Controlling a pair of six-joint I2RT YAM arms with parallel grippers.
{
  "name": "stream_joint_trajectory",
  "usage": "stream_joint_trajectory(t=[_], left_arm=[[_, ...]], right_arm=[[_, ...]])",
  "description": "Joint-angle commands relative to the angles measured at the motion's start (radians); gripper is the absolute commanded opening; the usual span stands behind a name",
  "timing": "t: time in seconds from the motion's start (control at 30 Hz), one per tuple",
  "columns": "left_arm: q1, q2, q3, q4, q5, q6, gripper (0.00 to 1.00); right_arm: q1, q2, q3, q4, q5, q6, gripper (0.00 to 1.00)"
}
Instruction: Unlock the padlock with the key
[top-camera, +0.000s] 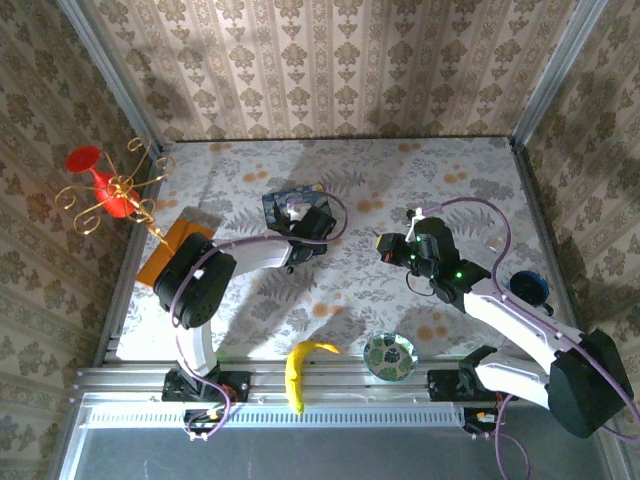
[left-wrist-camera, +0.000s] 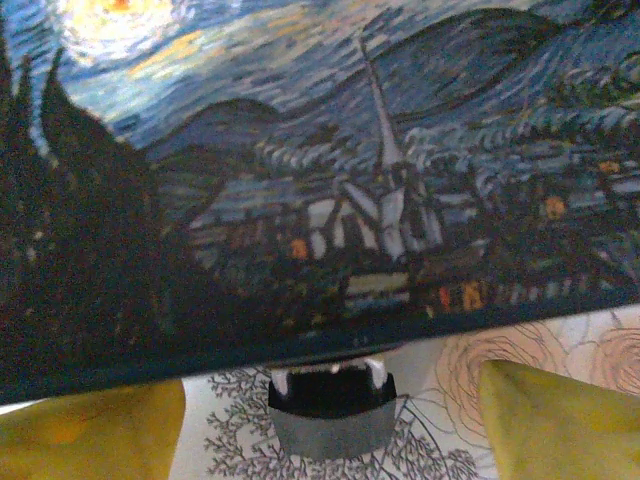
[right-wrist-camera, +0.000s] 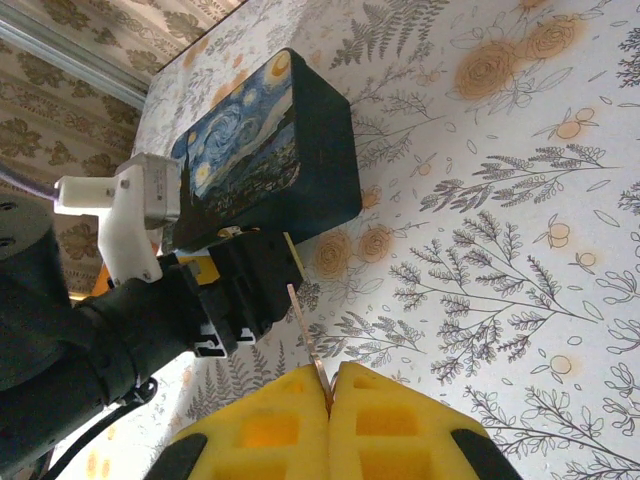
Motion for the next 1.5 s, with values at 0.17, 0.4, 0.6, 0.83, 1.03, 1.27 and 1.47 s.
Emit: stream_joint_trajectory(t=[0.17,0.4,0.6,0.83,1.03,1.27,1.47], left_arm=[[0.028,0.049,0.061,-0.018,-0.039,0.045,0.63],[0.039,0.079,0.074,-0.012,-0.035,0.048,0.59],[0.041,0.095,0.077,-0.01,-0.035,0.046,0.55],[0.045,0.098,0.069,0.008,-0.027,0.046,0.52],[0.056,0.088,0.052,0.047,-0.012,0.052,0.55],[0.06,0.082,0.045,0.075,-0.01,0.065,0.52],[0.06,0.087,0.043,0.075,0.0,0.056,0.39]], right_arm=[[-0.006,-0.024,0.0,-0.011,0.032,0.008,0.0],[-0.006,-0.008,0.015,-0.013,0.029,0.007,0.0],[-0.006,0.01,0.026,-0.002,0.022,0.007,0.0],[-0.006,0.024,0.025,0.013,0.009,0.009,0.0],[-0.006,0.027,0.02,0.021,0.006,0.014,0.0],[-0.006,0.023,0.014,0.022,0.004,0.016,0.0],[-0.006,0.017,0.01,0.022,0.004,0.016,0.0]])
